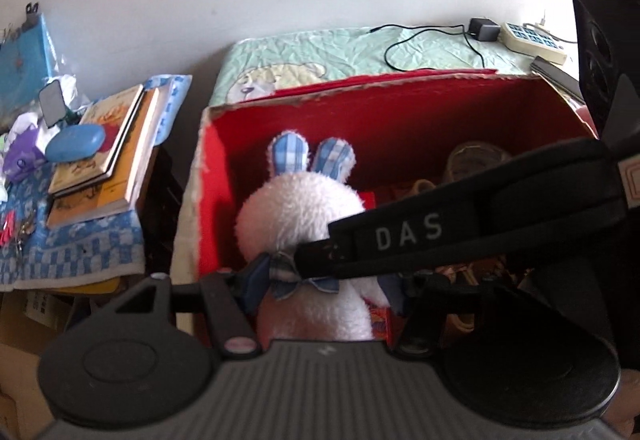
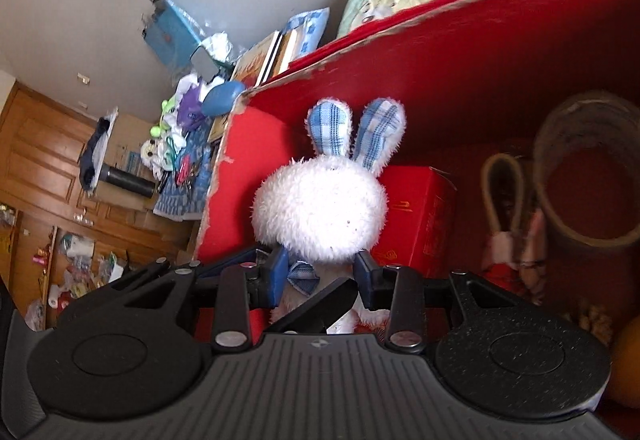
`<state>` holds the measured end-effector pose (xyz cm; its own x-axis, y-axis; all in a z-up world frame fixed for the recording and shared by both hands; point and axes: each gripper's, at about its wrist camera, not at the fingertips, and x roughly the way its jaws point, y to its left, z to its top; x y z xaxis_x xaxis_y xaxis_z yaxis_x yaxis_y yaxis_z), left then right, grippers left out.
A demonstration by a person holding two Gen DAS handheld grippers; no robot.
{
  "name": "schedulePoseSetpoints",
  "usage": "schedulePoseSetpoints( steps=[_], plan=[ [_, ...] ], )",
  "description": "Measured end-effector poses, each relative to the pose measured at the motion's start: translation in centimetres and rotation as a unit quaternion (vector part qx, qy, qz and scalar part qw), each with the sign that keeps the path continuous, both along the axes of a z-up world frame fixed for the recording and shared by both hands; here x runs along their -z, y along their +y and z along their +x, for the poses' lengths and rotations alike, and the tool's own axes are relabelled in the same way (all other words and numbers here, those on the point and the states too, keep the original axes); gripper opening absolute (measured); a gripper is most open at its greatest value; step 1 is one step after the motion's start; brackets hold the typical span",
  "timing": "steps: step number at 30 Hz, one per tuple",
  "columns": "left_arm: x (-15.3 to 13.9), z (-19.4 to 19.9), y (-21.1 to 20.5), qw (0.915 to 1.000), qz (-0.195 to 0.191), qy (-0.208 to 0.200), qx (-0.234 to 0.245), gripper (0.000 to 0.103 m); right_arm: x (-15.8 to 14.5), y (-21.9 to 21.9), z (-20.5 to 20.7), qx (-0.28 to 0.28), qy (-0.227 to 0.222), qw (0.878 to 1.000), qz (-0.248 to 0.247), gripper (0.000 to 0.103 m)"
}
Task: Organize objects
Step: 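Carry the white bunny with the right tool over the red box, then lower the bunny into the red box and open the right tool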
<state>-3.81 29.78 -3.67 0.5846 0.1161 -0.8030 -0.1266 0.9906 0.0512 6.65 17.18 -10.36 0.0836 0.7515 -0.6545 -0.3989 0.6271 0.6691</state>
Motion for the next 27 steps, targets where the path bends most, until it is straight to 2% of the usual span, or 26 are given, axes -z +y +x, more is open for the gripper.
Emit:
schedulePoseSetpoints(
  steps=[1, 7, 11, 18, 27],
  plan=[
    [0.0, 0.0, 0.0, 1.0, -0.001, -0.001, -0.001, 0.056, -0.1, 0.3, 0.1, -0.003, -0.001, 1.0, -0.004, 0.04],
    [-0.1, 0.5, -1.0, 0.9999, 0.015, 0.004, -0.006, 0.055, 0.4, 0.4, 0.2, -0.009, 0.0, 1.0, -0.015, 0.043],
    [-0.1, 0.6, -1.1, 0.9997, 0.019, 0.009, -0.01, 0.061, 0.0, 0.3, 0.0, -0.012, -0.018, 0.999, -0.025, 0.048],
    [-0.1, 0.7, -1.5, 0.9989, 0.029, 0.025, -0.025, 0.068, -0.1, -1.4, -0.5, 0.012, -0.03, 0.999, -0.021, 0.05],
    [-1.0, 0.1, -2.6, 0.9971, 0.045, 0.03, -0.054, 0.069, -1.4, -3.5, -1.4, 0.037, -0.04, 0.998, -0.015, 0.052]
  ],
)
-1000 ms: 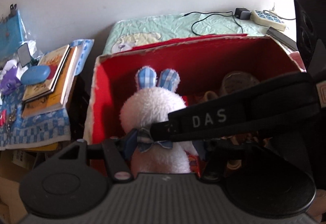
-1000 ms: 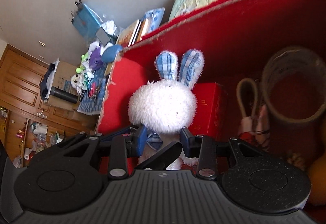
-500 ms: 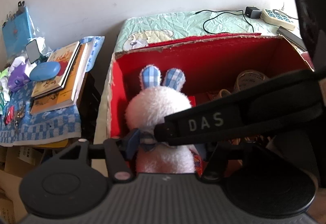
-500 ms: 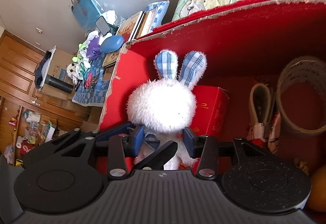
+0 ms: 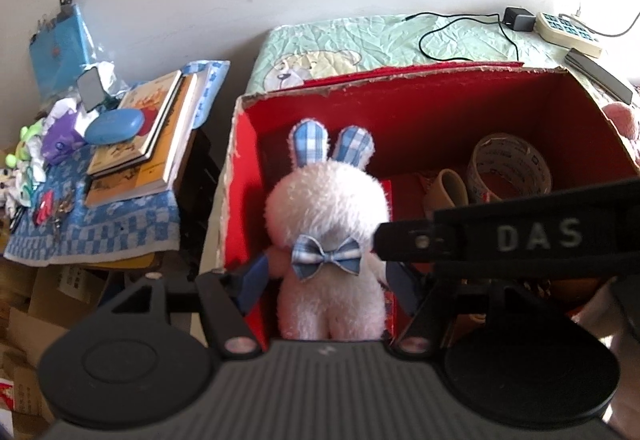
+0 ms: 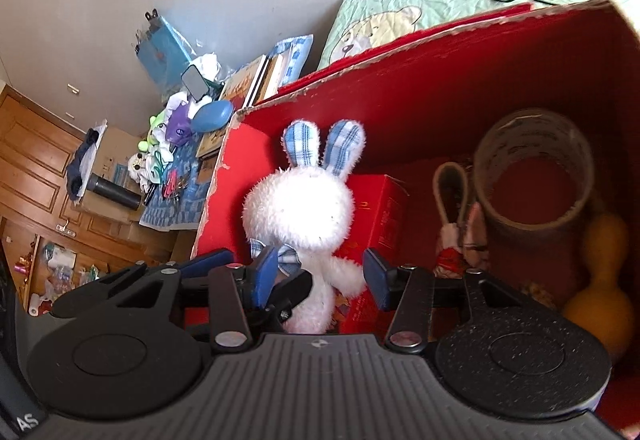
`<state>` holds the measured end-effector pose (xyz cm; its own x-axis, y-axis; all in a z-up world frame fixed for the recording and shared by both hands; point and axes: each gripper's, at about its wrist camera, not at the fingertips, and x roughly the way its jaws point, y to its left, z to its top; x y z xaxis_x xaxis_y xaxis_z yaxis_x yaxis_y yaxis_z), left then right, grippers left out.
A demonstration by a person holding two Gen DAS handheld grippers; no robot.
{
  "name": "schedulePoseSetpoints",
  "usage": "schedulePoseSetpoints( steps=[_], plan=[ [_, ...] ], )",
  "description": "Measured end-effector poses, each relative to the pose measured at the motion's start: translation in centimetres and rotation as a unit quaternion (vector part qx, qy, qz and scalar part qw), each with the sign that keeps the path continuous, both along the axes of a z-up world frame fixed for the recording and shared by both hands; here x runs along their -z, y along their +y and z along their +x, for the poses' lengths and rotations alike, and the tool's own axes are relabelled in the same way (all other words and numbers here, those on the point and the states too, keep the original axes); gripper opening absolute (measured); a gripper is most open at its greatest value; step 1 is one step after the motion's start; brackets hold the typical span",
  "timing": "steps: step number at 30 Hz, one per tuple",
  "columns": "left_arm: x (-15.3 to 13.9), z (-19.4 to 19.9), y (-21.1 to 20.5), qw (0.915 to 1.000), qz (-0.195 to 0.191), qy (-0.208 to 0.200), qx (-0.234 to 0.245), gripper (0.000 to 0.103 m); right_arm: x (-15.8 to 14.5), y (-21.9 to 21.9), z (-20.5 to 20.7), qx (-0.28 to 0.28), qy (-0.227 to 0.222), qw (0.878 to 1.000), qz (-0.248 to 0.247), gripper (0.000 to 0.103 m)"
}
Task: Organize objects
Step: 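Lower the bunny into the red box and open the right tool, then withdraw the right tool from the box toward the yellow tiger plush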
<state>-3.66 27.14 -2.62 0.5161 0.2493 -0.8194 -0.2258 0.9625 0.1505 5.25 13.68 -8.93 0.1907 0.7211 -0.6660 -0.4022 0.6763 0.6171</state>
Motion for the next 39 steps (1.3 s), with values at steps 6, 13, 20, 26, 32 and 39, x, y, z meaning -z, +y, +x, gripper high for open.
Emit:
schedulePoseSetpoints(
  steps=[6, 13, 20, 26, 32, 39],
  plan=[
    [-1.5, -0.7, -1.9, 0.9999, 0.005, -0.003, -0.014, 0.069, -1.7, -2.2, -1.3, 0.009, -0.046, 0.999, -0.018, 0.051],
    [-3.3, -1.7, -6.0, 0.9998, 0.002, -0.014, -0.012, 0.074, -3.5, -6.2, -2.5, 0.017, -0.068, 0.997, -0.026, 0.051],
    [-3.8, -2.2, -10.8, 0.9999, 0.005, -0.007, -0.007, 0.074, -4.5, -10.3, -3.7, 0.021, -0.087, 0.995, -0.034, 0.051],
    [-3.8, -2.7, -14.9, 1.0, 0.001, 0.0, 0.002, 0.074, -4.8, -13.7, -4.5, 0.024, -0.094, 0.994, -0.051, 0.051],
    [-2.7, -2.5, -18.5, 0.9998, -0.002, 0.019, 0.004, 0.074, -4.0, -17.1, -4.8, 0.033, -0.079, 0.995, -0.058, 0.051],
    [-0.8, -2.1, -21.8, 0.9988, -0.015, 0.046, 0.004, 0.075, -2.5, -20.5, -5.0, 0.046, -0.067, 0.994, -0.071, 0.051]
  ],
)
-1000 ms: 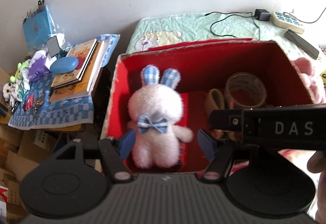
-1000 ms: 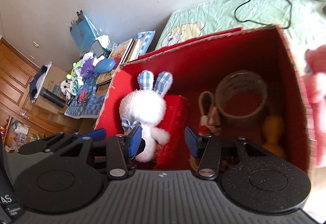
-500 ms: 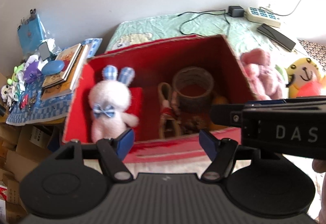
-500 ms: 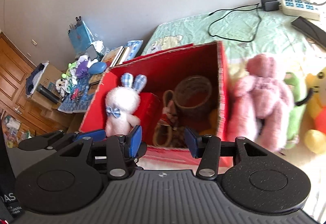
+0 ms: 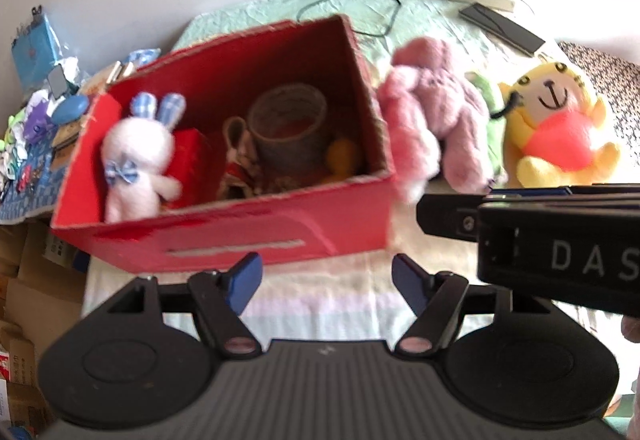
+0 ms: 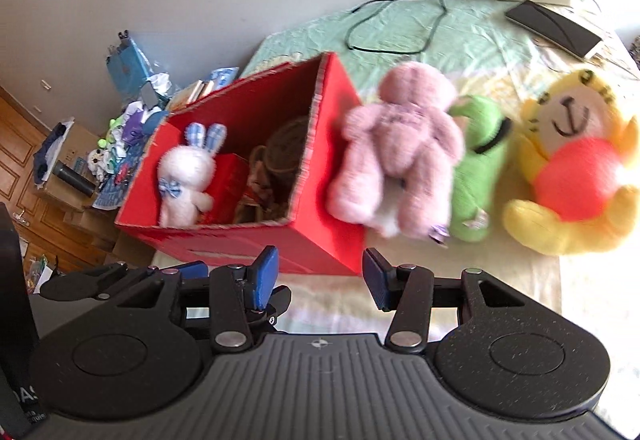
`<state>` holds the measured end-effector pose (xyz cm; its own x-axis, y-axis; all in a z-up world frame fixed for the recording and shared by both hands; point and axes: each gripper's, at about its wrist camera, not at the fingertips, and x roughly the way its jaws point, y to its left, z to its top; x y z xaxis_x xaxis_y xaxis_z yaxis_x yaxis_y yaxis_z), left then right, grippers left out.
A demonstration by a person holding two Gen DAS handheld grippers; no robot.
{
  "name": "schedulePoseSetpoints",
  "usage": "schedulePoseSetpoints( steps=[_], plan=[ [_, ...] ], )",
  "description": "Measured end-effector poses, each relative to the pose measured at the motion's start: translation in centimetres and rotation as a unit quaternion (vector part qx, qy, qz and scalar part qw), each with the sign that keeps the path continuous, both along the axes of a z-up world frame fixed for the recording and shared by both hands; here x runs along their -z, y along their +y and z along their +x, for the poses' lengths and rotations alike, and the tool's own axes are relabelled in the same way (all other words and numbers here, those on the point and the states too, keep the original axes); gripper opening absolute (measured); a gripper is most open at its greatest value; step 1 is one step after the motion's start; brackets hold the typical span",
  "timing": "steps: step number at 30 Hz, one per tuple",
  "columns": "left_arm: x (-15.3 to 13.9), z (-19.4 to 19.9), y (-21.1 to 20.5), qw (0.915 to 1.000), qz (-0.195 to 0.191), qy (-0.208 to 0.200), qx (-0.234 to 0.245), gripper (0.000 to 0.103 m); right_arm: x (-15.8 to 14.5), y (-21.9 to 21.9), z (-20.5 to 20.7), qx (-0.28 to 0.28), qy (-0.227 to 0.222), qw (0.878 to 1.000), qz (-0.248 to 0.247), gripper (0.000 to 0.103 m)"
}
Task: Organize objects
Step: 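Withdraw the right tool from the box toward the yellow tiger plush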
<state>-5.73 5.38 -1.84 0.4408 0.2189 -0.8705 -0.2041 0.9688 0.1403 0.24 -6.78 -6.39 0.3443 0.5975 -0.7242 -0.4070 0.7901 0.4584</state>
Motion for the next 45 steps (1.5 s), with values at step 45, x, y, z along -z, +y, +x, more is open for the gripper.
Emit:
schedulePoseSetpoints(
  steps=[45],
  plan=[
    [5.5, 5.9, -12.6, 0.9905, 0.004, 0.064, 0.121, 0.082, 5.4, -13.2, 2.5, 0.153, 0.086, 0.984, -0.025, 0.051]
  ],
)
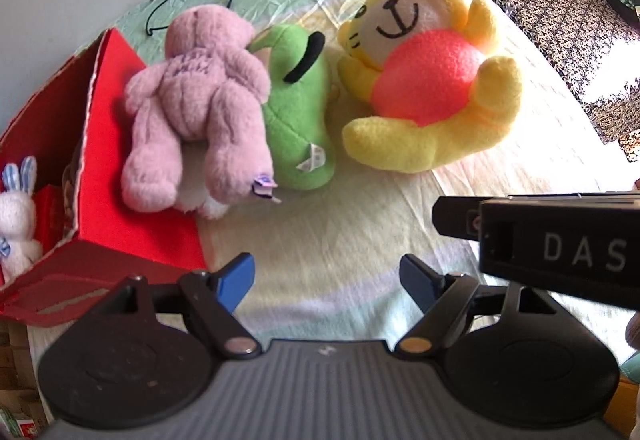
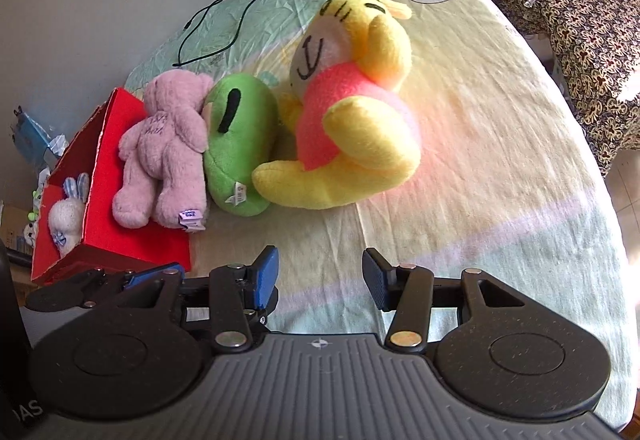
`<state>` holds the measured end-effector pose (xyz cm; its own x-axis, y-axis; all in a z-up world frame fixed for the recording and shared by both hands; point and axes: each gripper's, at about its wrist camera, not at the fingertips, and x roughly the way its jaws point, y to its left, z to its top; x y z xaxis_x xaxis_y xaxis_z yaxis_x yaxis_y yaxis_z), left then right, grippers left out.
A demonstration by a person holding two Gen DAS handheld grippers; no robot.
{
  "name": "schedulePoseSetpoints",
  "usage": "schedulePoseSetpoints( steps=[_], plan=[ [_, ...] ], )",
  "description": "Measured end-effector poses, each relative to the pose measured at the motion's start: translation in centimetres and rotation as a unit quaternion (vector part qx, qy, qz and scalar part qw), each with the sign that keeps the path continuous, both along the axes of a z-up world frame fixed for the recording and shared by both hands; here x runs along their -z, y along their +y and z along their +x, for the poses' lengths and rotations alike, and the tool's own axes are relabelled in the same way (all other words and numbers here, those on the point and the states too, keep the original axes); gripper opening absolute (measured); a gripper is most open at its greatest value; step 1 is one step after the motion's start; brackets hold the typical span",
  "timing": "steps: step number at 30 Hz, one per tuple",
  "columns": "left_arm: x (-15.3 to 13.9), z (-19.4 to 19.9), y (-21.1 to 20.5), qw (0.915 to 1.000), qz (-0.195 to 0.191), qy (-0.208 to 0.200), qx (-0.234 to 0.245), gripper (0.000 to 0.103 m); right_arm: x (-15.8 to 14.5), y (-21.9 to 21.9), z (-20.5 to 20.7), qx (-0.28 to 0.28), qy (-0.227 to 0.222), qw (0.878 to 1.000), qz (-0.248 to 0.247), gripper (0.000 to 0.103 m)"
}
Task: Organize objects
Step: 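Withdraw the right tool from the box toward the yellow tiger plush, then close the right tool on the yellow tiger plush's red belly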
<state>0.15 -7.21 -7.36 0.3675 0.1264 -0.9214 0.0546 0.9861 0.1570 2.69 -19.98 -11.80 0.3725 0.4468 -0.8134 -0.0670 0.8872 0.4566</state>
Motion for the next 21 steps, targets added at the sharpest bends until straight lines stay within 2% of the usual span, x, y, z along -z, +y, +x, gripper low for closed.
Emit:
schedulePoseSetpoints(
  steps=[21],
  plan=[
    [-0.2, 1.9, -1.1, 0.9994, -0.009, -0.016, 0.03, 0.086, 0.8, -3.3, 0.7, 0.062, 0.009, 0.998, 0.006, 0.051]
  ],
)
